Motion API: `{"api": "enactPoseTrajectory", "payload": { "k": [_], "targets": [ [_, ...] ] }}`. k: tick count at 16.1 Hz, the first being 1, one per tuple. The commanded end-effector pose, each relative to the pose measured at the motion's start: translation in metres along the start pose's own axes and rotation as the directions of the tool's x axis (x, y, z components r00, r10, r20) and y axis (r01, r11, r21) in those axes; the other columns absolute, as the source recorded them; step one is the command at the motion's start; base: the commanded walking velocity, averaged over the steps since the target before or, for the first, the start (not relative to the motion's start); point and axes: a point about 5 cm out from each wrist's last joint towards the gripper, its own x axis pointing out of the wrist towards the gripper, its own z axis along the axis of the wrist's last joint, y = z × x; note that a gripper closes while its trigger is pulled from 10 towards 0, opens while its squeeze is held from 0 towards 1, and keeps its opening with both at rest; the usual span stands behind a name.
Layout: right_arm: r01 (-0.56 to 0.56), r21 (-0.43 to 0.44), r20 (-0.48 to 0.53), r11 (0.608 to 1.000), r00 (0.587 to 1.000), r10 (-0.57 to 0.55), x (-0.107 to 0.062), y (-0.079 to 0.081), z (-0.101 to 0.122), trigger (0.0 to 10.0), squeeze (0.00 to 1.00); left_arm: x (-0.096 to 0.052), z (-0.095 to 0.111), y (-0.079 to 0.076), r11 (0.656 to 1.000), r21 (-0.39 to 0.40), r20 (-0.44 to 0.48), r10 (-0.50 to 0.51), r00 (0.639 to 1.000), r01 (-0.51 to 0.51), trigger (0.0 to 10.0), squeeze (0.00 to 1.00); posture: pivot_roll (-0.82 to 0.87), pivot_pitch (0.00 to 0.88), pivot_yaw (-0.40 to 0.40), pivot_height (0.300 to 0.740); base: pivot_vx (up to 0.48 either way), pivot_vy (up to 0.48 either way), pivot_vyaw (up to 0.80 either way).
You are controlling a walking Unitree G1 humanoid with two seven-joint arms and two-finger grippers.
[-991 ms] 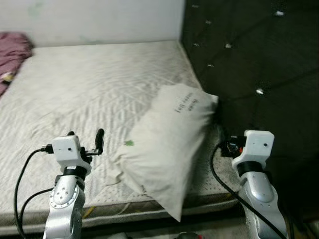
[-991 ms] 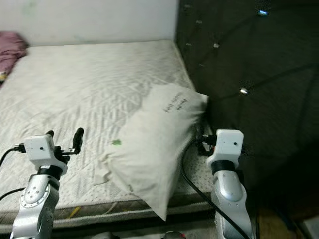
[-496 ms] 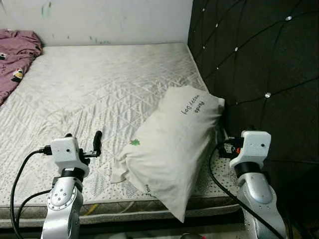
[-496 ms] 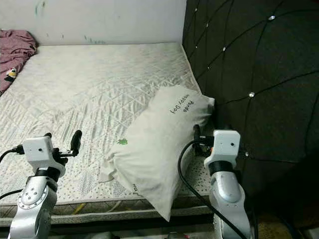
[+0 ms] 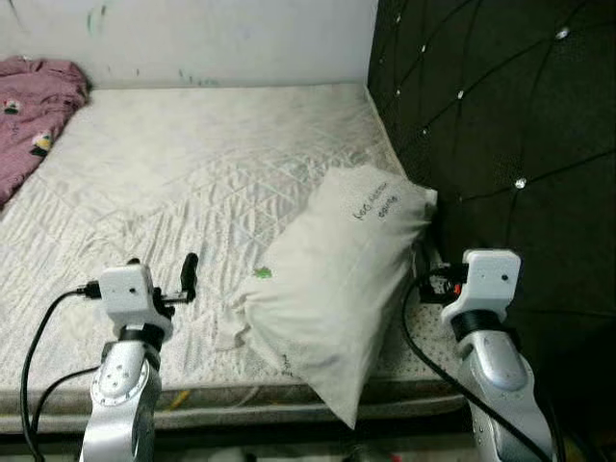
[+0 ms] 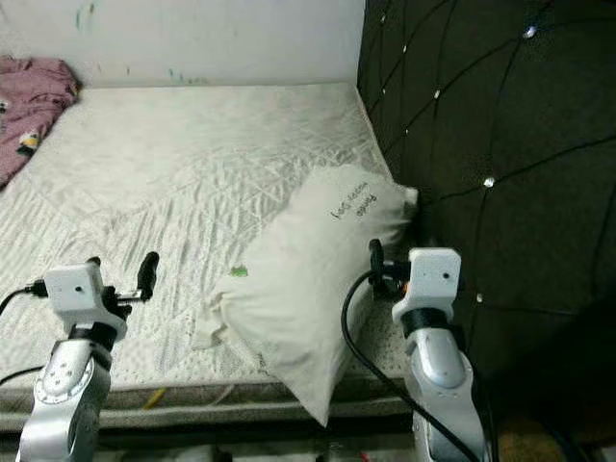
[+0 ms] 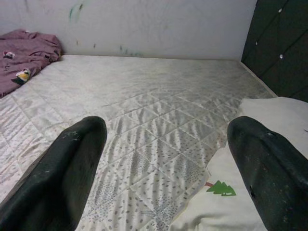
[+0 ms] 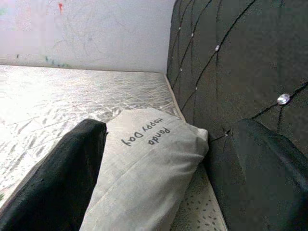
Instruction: Clean up the room
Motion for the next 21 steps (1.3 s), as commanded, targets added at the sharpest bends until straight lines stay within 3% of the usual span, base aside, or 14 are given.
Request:
{"api": "enactPoseTrajectory", "payload": {
  "k": [1, 4, 14, 17, 21],
  "targets": [
    [-0.014, 0.005, 0.005, 1.0, 1.0, 0.014, 0.001, 0.001, 0.003, 10.0, 0.0, 0.0, 0.001, 0.0, 1.0, 0.01, -0.004, -0.006, 1.0, 0.006, 10.0, 0.0, -0.07, 0.008, 0.029, 0.662, 0.0, 0.0, 0.0],
    [-0.02, 0.004, 0.006, 1.0, 1.0, 0.02, 0.001, 0.001, 0.004, 10.0, 0.0, 0.002, 0.002, 0.002, 1.0, 0.015, -0.003, -0.001, 1.0, 0.001, 10.0, 0.0, -0.08, 0.014, 0.025, 0.617, 0.0, 0.0, 0.0],
    [-0.049, -0.01, -0.011, 0.999, 0.999, 0.049, 0.005, 0.001, 0.003, 10.0, 0.0, 0.002, 0.002, 0.0, 1.0, -0.02, -0.004, -0.004, 1.0, 0.004, 10.0, 0.0, -0.07, 0.02, -0.012, 0.617, 0.0, 0.0, 0.0],
    [-0.064, -0.015, -0.012, 0.998, 0.998, 0.064, 0.009, 0.003, 0.005, 10.0, 0.0, 0.005, 0.005, 0.0, 1.0, -0.024, 0.002, -0.017, 1.0, 0.017, 10.0, 0.0, -0.07, 0.057, -0.01, 0.617, 0.266, 0.0, 0.0],
    [-0.06, -0.015, 0.001, 0.998, 0.998, 0.06, 0.013, 0.004, 0.007, 10.0, 0.0, 0.01, 0.008, 0.0, 0.999, -0.025, 0.016, -0.02, 1.0, 0.02, 10.0, 0.0, -0.07, 0.043, -0.006, 0.617, 0.342, 0.0, 0.0]
  ]
}}
